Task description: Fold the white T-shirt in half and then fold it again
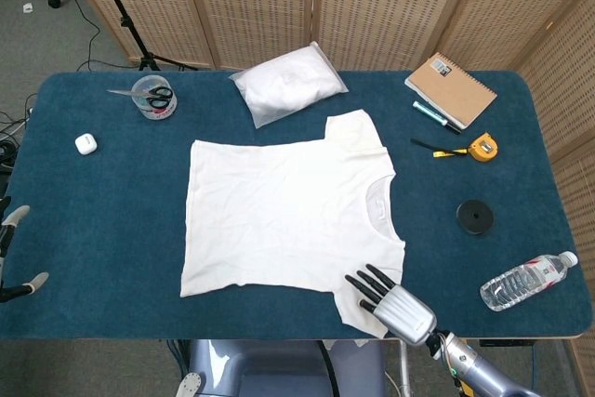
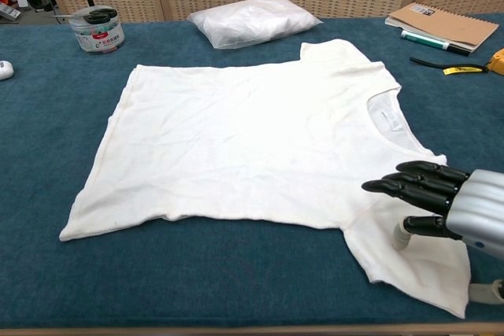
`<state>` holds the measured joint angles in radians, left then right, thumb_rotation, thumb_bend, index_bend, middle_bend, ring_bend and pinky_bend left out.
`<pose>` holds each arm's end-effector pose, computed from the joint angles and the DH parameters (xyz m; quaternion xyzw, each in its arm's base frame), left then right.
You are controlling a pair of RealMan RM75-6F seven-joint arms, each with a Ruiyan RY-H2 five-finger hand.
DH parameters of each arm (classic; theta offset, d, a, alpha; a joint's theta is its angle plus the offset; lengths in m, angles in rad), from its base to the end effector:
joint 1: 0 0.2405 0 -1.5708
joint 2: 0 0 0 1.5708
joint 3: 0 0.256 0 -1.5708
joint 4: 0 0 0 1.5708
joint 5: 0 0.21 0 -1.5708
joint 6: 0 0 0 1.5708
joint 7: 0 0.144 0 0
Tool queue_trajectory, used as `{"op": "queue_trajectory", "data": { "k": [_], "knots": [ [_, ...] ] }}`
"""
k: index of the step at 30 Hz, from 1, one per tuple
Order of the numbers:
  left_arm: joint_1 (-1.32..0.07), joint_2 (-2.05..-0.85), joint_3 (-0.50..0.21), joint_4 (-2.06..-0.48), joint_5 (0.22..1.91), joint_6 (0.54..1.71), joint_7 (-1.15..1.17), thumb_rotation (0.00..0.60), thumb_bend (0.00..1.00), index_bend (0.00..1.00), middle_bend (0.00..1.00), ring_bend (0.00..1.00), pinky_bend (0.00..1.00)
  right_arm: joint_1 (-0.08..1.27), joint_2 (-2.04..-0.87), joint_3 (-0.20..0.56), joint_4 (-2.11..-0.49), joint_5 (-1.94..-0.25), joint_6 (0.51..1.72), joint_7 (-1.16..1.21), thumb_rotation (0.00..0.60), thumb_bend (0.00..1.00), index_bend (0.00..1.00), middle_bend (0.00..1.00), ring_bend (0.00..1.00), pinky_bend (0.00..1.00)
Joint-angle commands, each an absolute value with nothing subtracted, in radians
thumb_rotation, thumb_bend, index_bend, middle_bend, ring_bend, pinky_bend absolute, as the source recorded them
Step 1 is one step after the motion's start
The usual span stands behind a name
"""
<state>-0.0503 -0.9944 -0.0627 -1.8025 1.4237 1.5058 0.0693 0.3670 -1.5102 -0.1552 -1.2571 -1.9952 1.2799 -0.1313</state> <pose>-0.2953 0.1706 0.1885 -0.5630 -0.4036 -0.3746 0.6163 -0.2455 -0.1850 -0.0150 0.8564 -0.1928 0.3740 0.2993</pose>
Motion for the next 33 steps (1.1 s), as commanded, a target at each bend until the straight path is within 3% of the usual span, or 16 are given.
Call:
{"op": "queue_trajectory", "data": {
  "k": [1, 4, 8, 13, 33],
  "knots": [
    [-0.051, -0.993, -0.064, -1.803, 1.421, 1.505, 0.067, 0.6, 0.0, 0.0, 0.0, 0.0, 0.0, 0.372, -1.516, -0.153, -1.255, -1.99, 1.298, -0.114, 0.6, 0.52, 0.36, 0.01, 0.0, 0.0],
    [-0.051, -0.992, -0.064, -1.802, 1.42, 1.503, 0.065, 0.6, 0.0, 0.0, 0.0, 0.0, 0.0, 0.376, -1.51, -0.154, -1.26, -1.985, 1.307, -0.111, 0.6, 0.61, 0.36, 0.01, 0.0, 0.0],
    [-0.052, -0.99, -0.064, -1.802, 1.42, 1.501, 0.062, 0.6, 0.0, 0.0, 0.0, 0.0, 0.0, 0.38, -1.508, -0.158, -1.263, -1.974, 1.3, -0.115, 0.6, 0.62, 0.36, 0.01, 0.0, 0.0],
    [-0.05, -0.988, -0.065, -1.802, 1.42, 1.503, 0.056, 0.6, 0.0, 0.0, 0.0, 0.0, 0.0, 0.383, -1.518, -0.167, -1.254, -1.961, 1.289, -0.11, 0.6, 0.61, 0.38, 0.01, 0.0, 0.0],
    [-0.054, -0.99, -0.061, -1.799, 1.419, 1.491, 0.06, 0.6, 0.0, 0.0, 0.0, 0.0, 0.0, 0.386, -1.552, -0.185, -1.204, -1.945, 1.327, -0.047, 0.6, 0.49, 0.65, 0.02, 0.0, 0.0]
  ]
}}
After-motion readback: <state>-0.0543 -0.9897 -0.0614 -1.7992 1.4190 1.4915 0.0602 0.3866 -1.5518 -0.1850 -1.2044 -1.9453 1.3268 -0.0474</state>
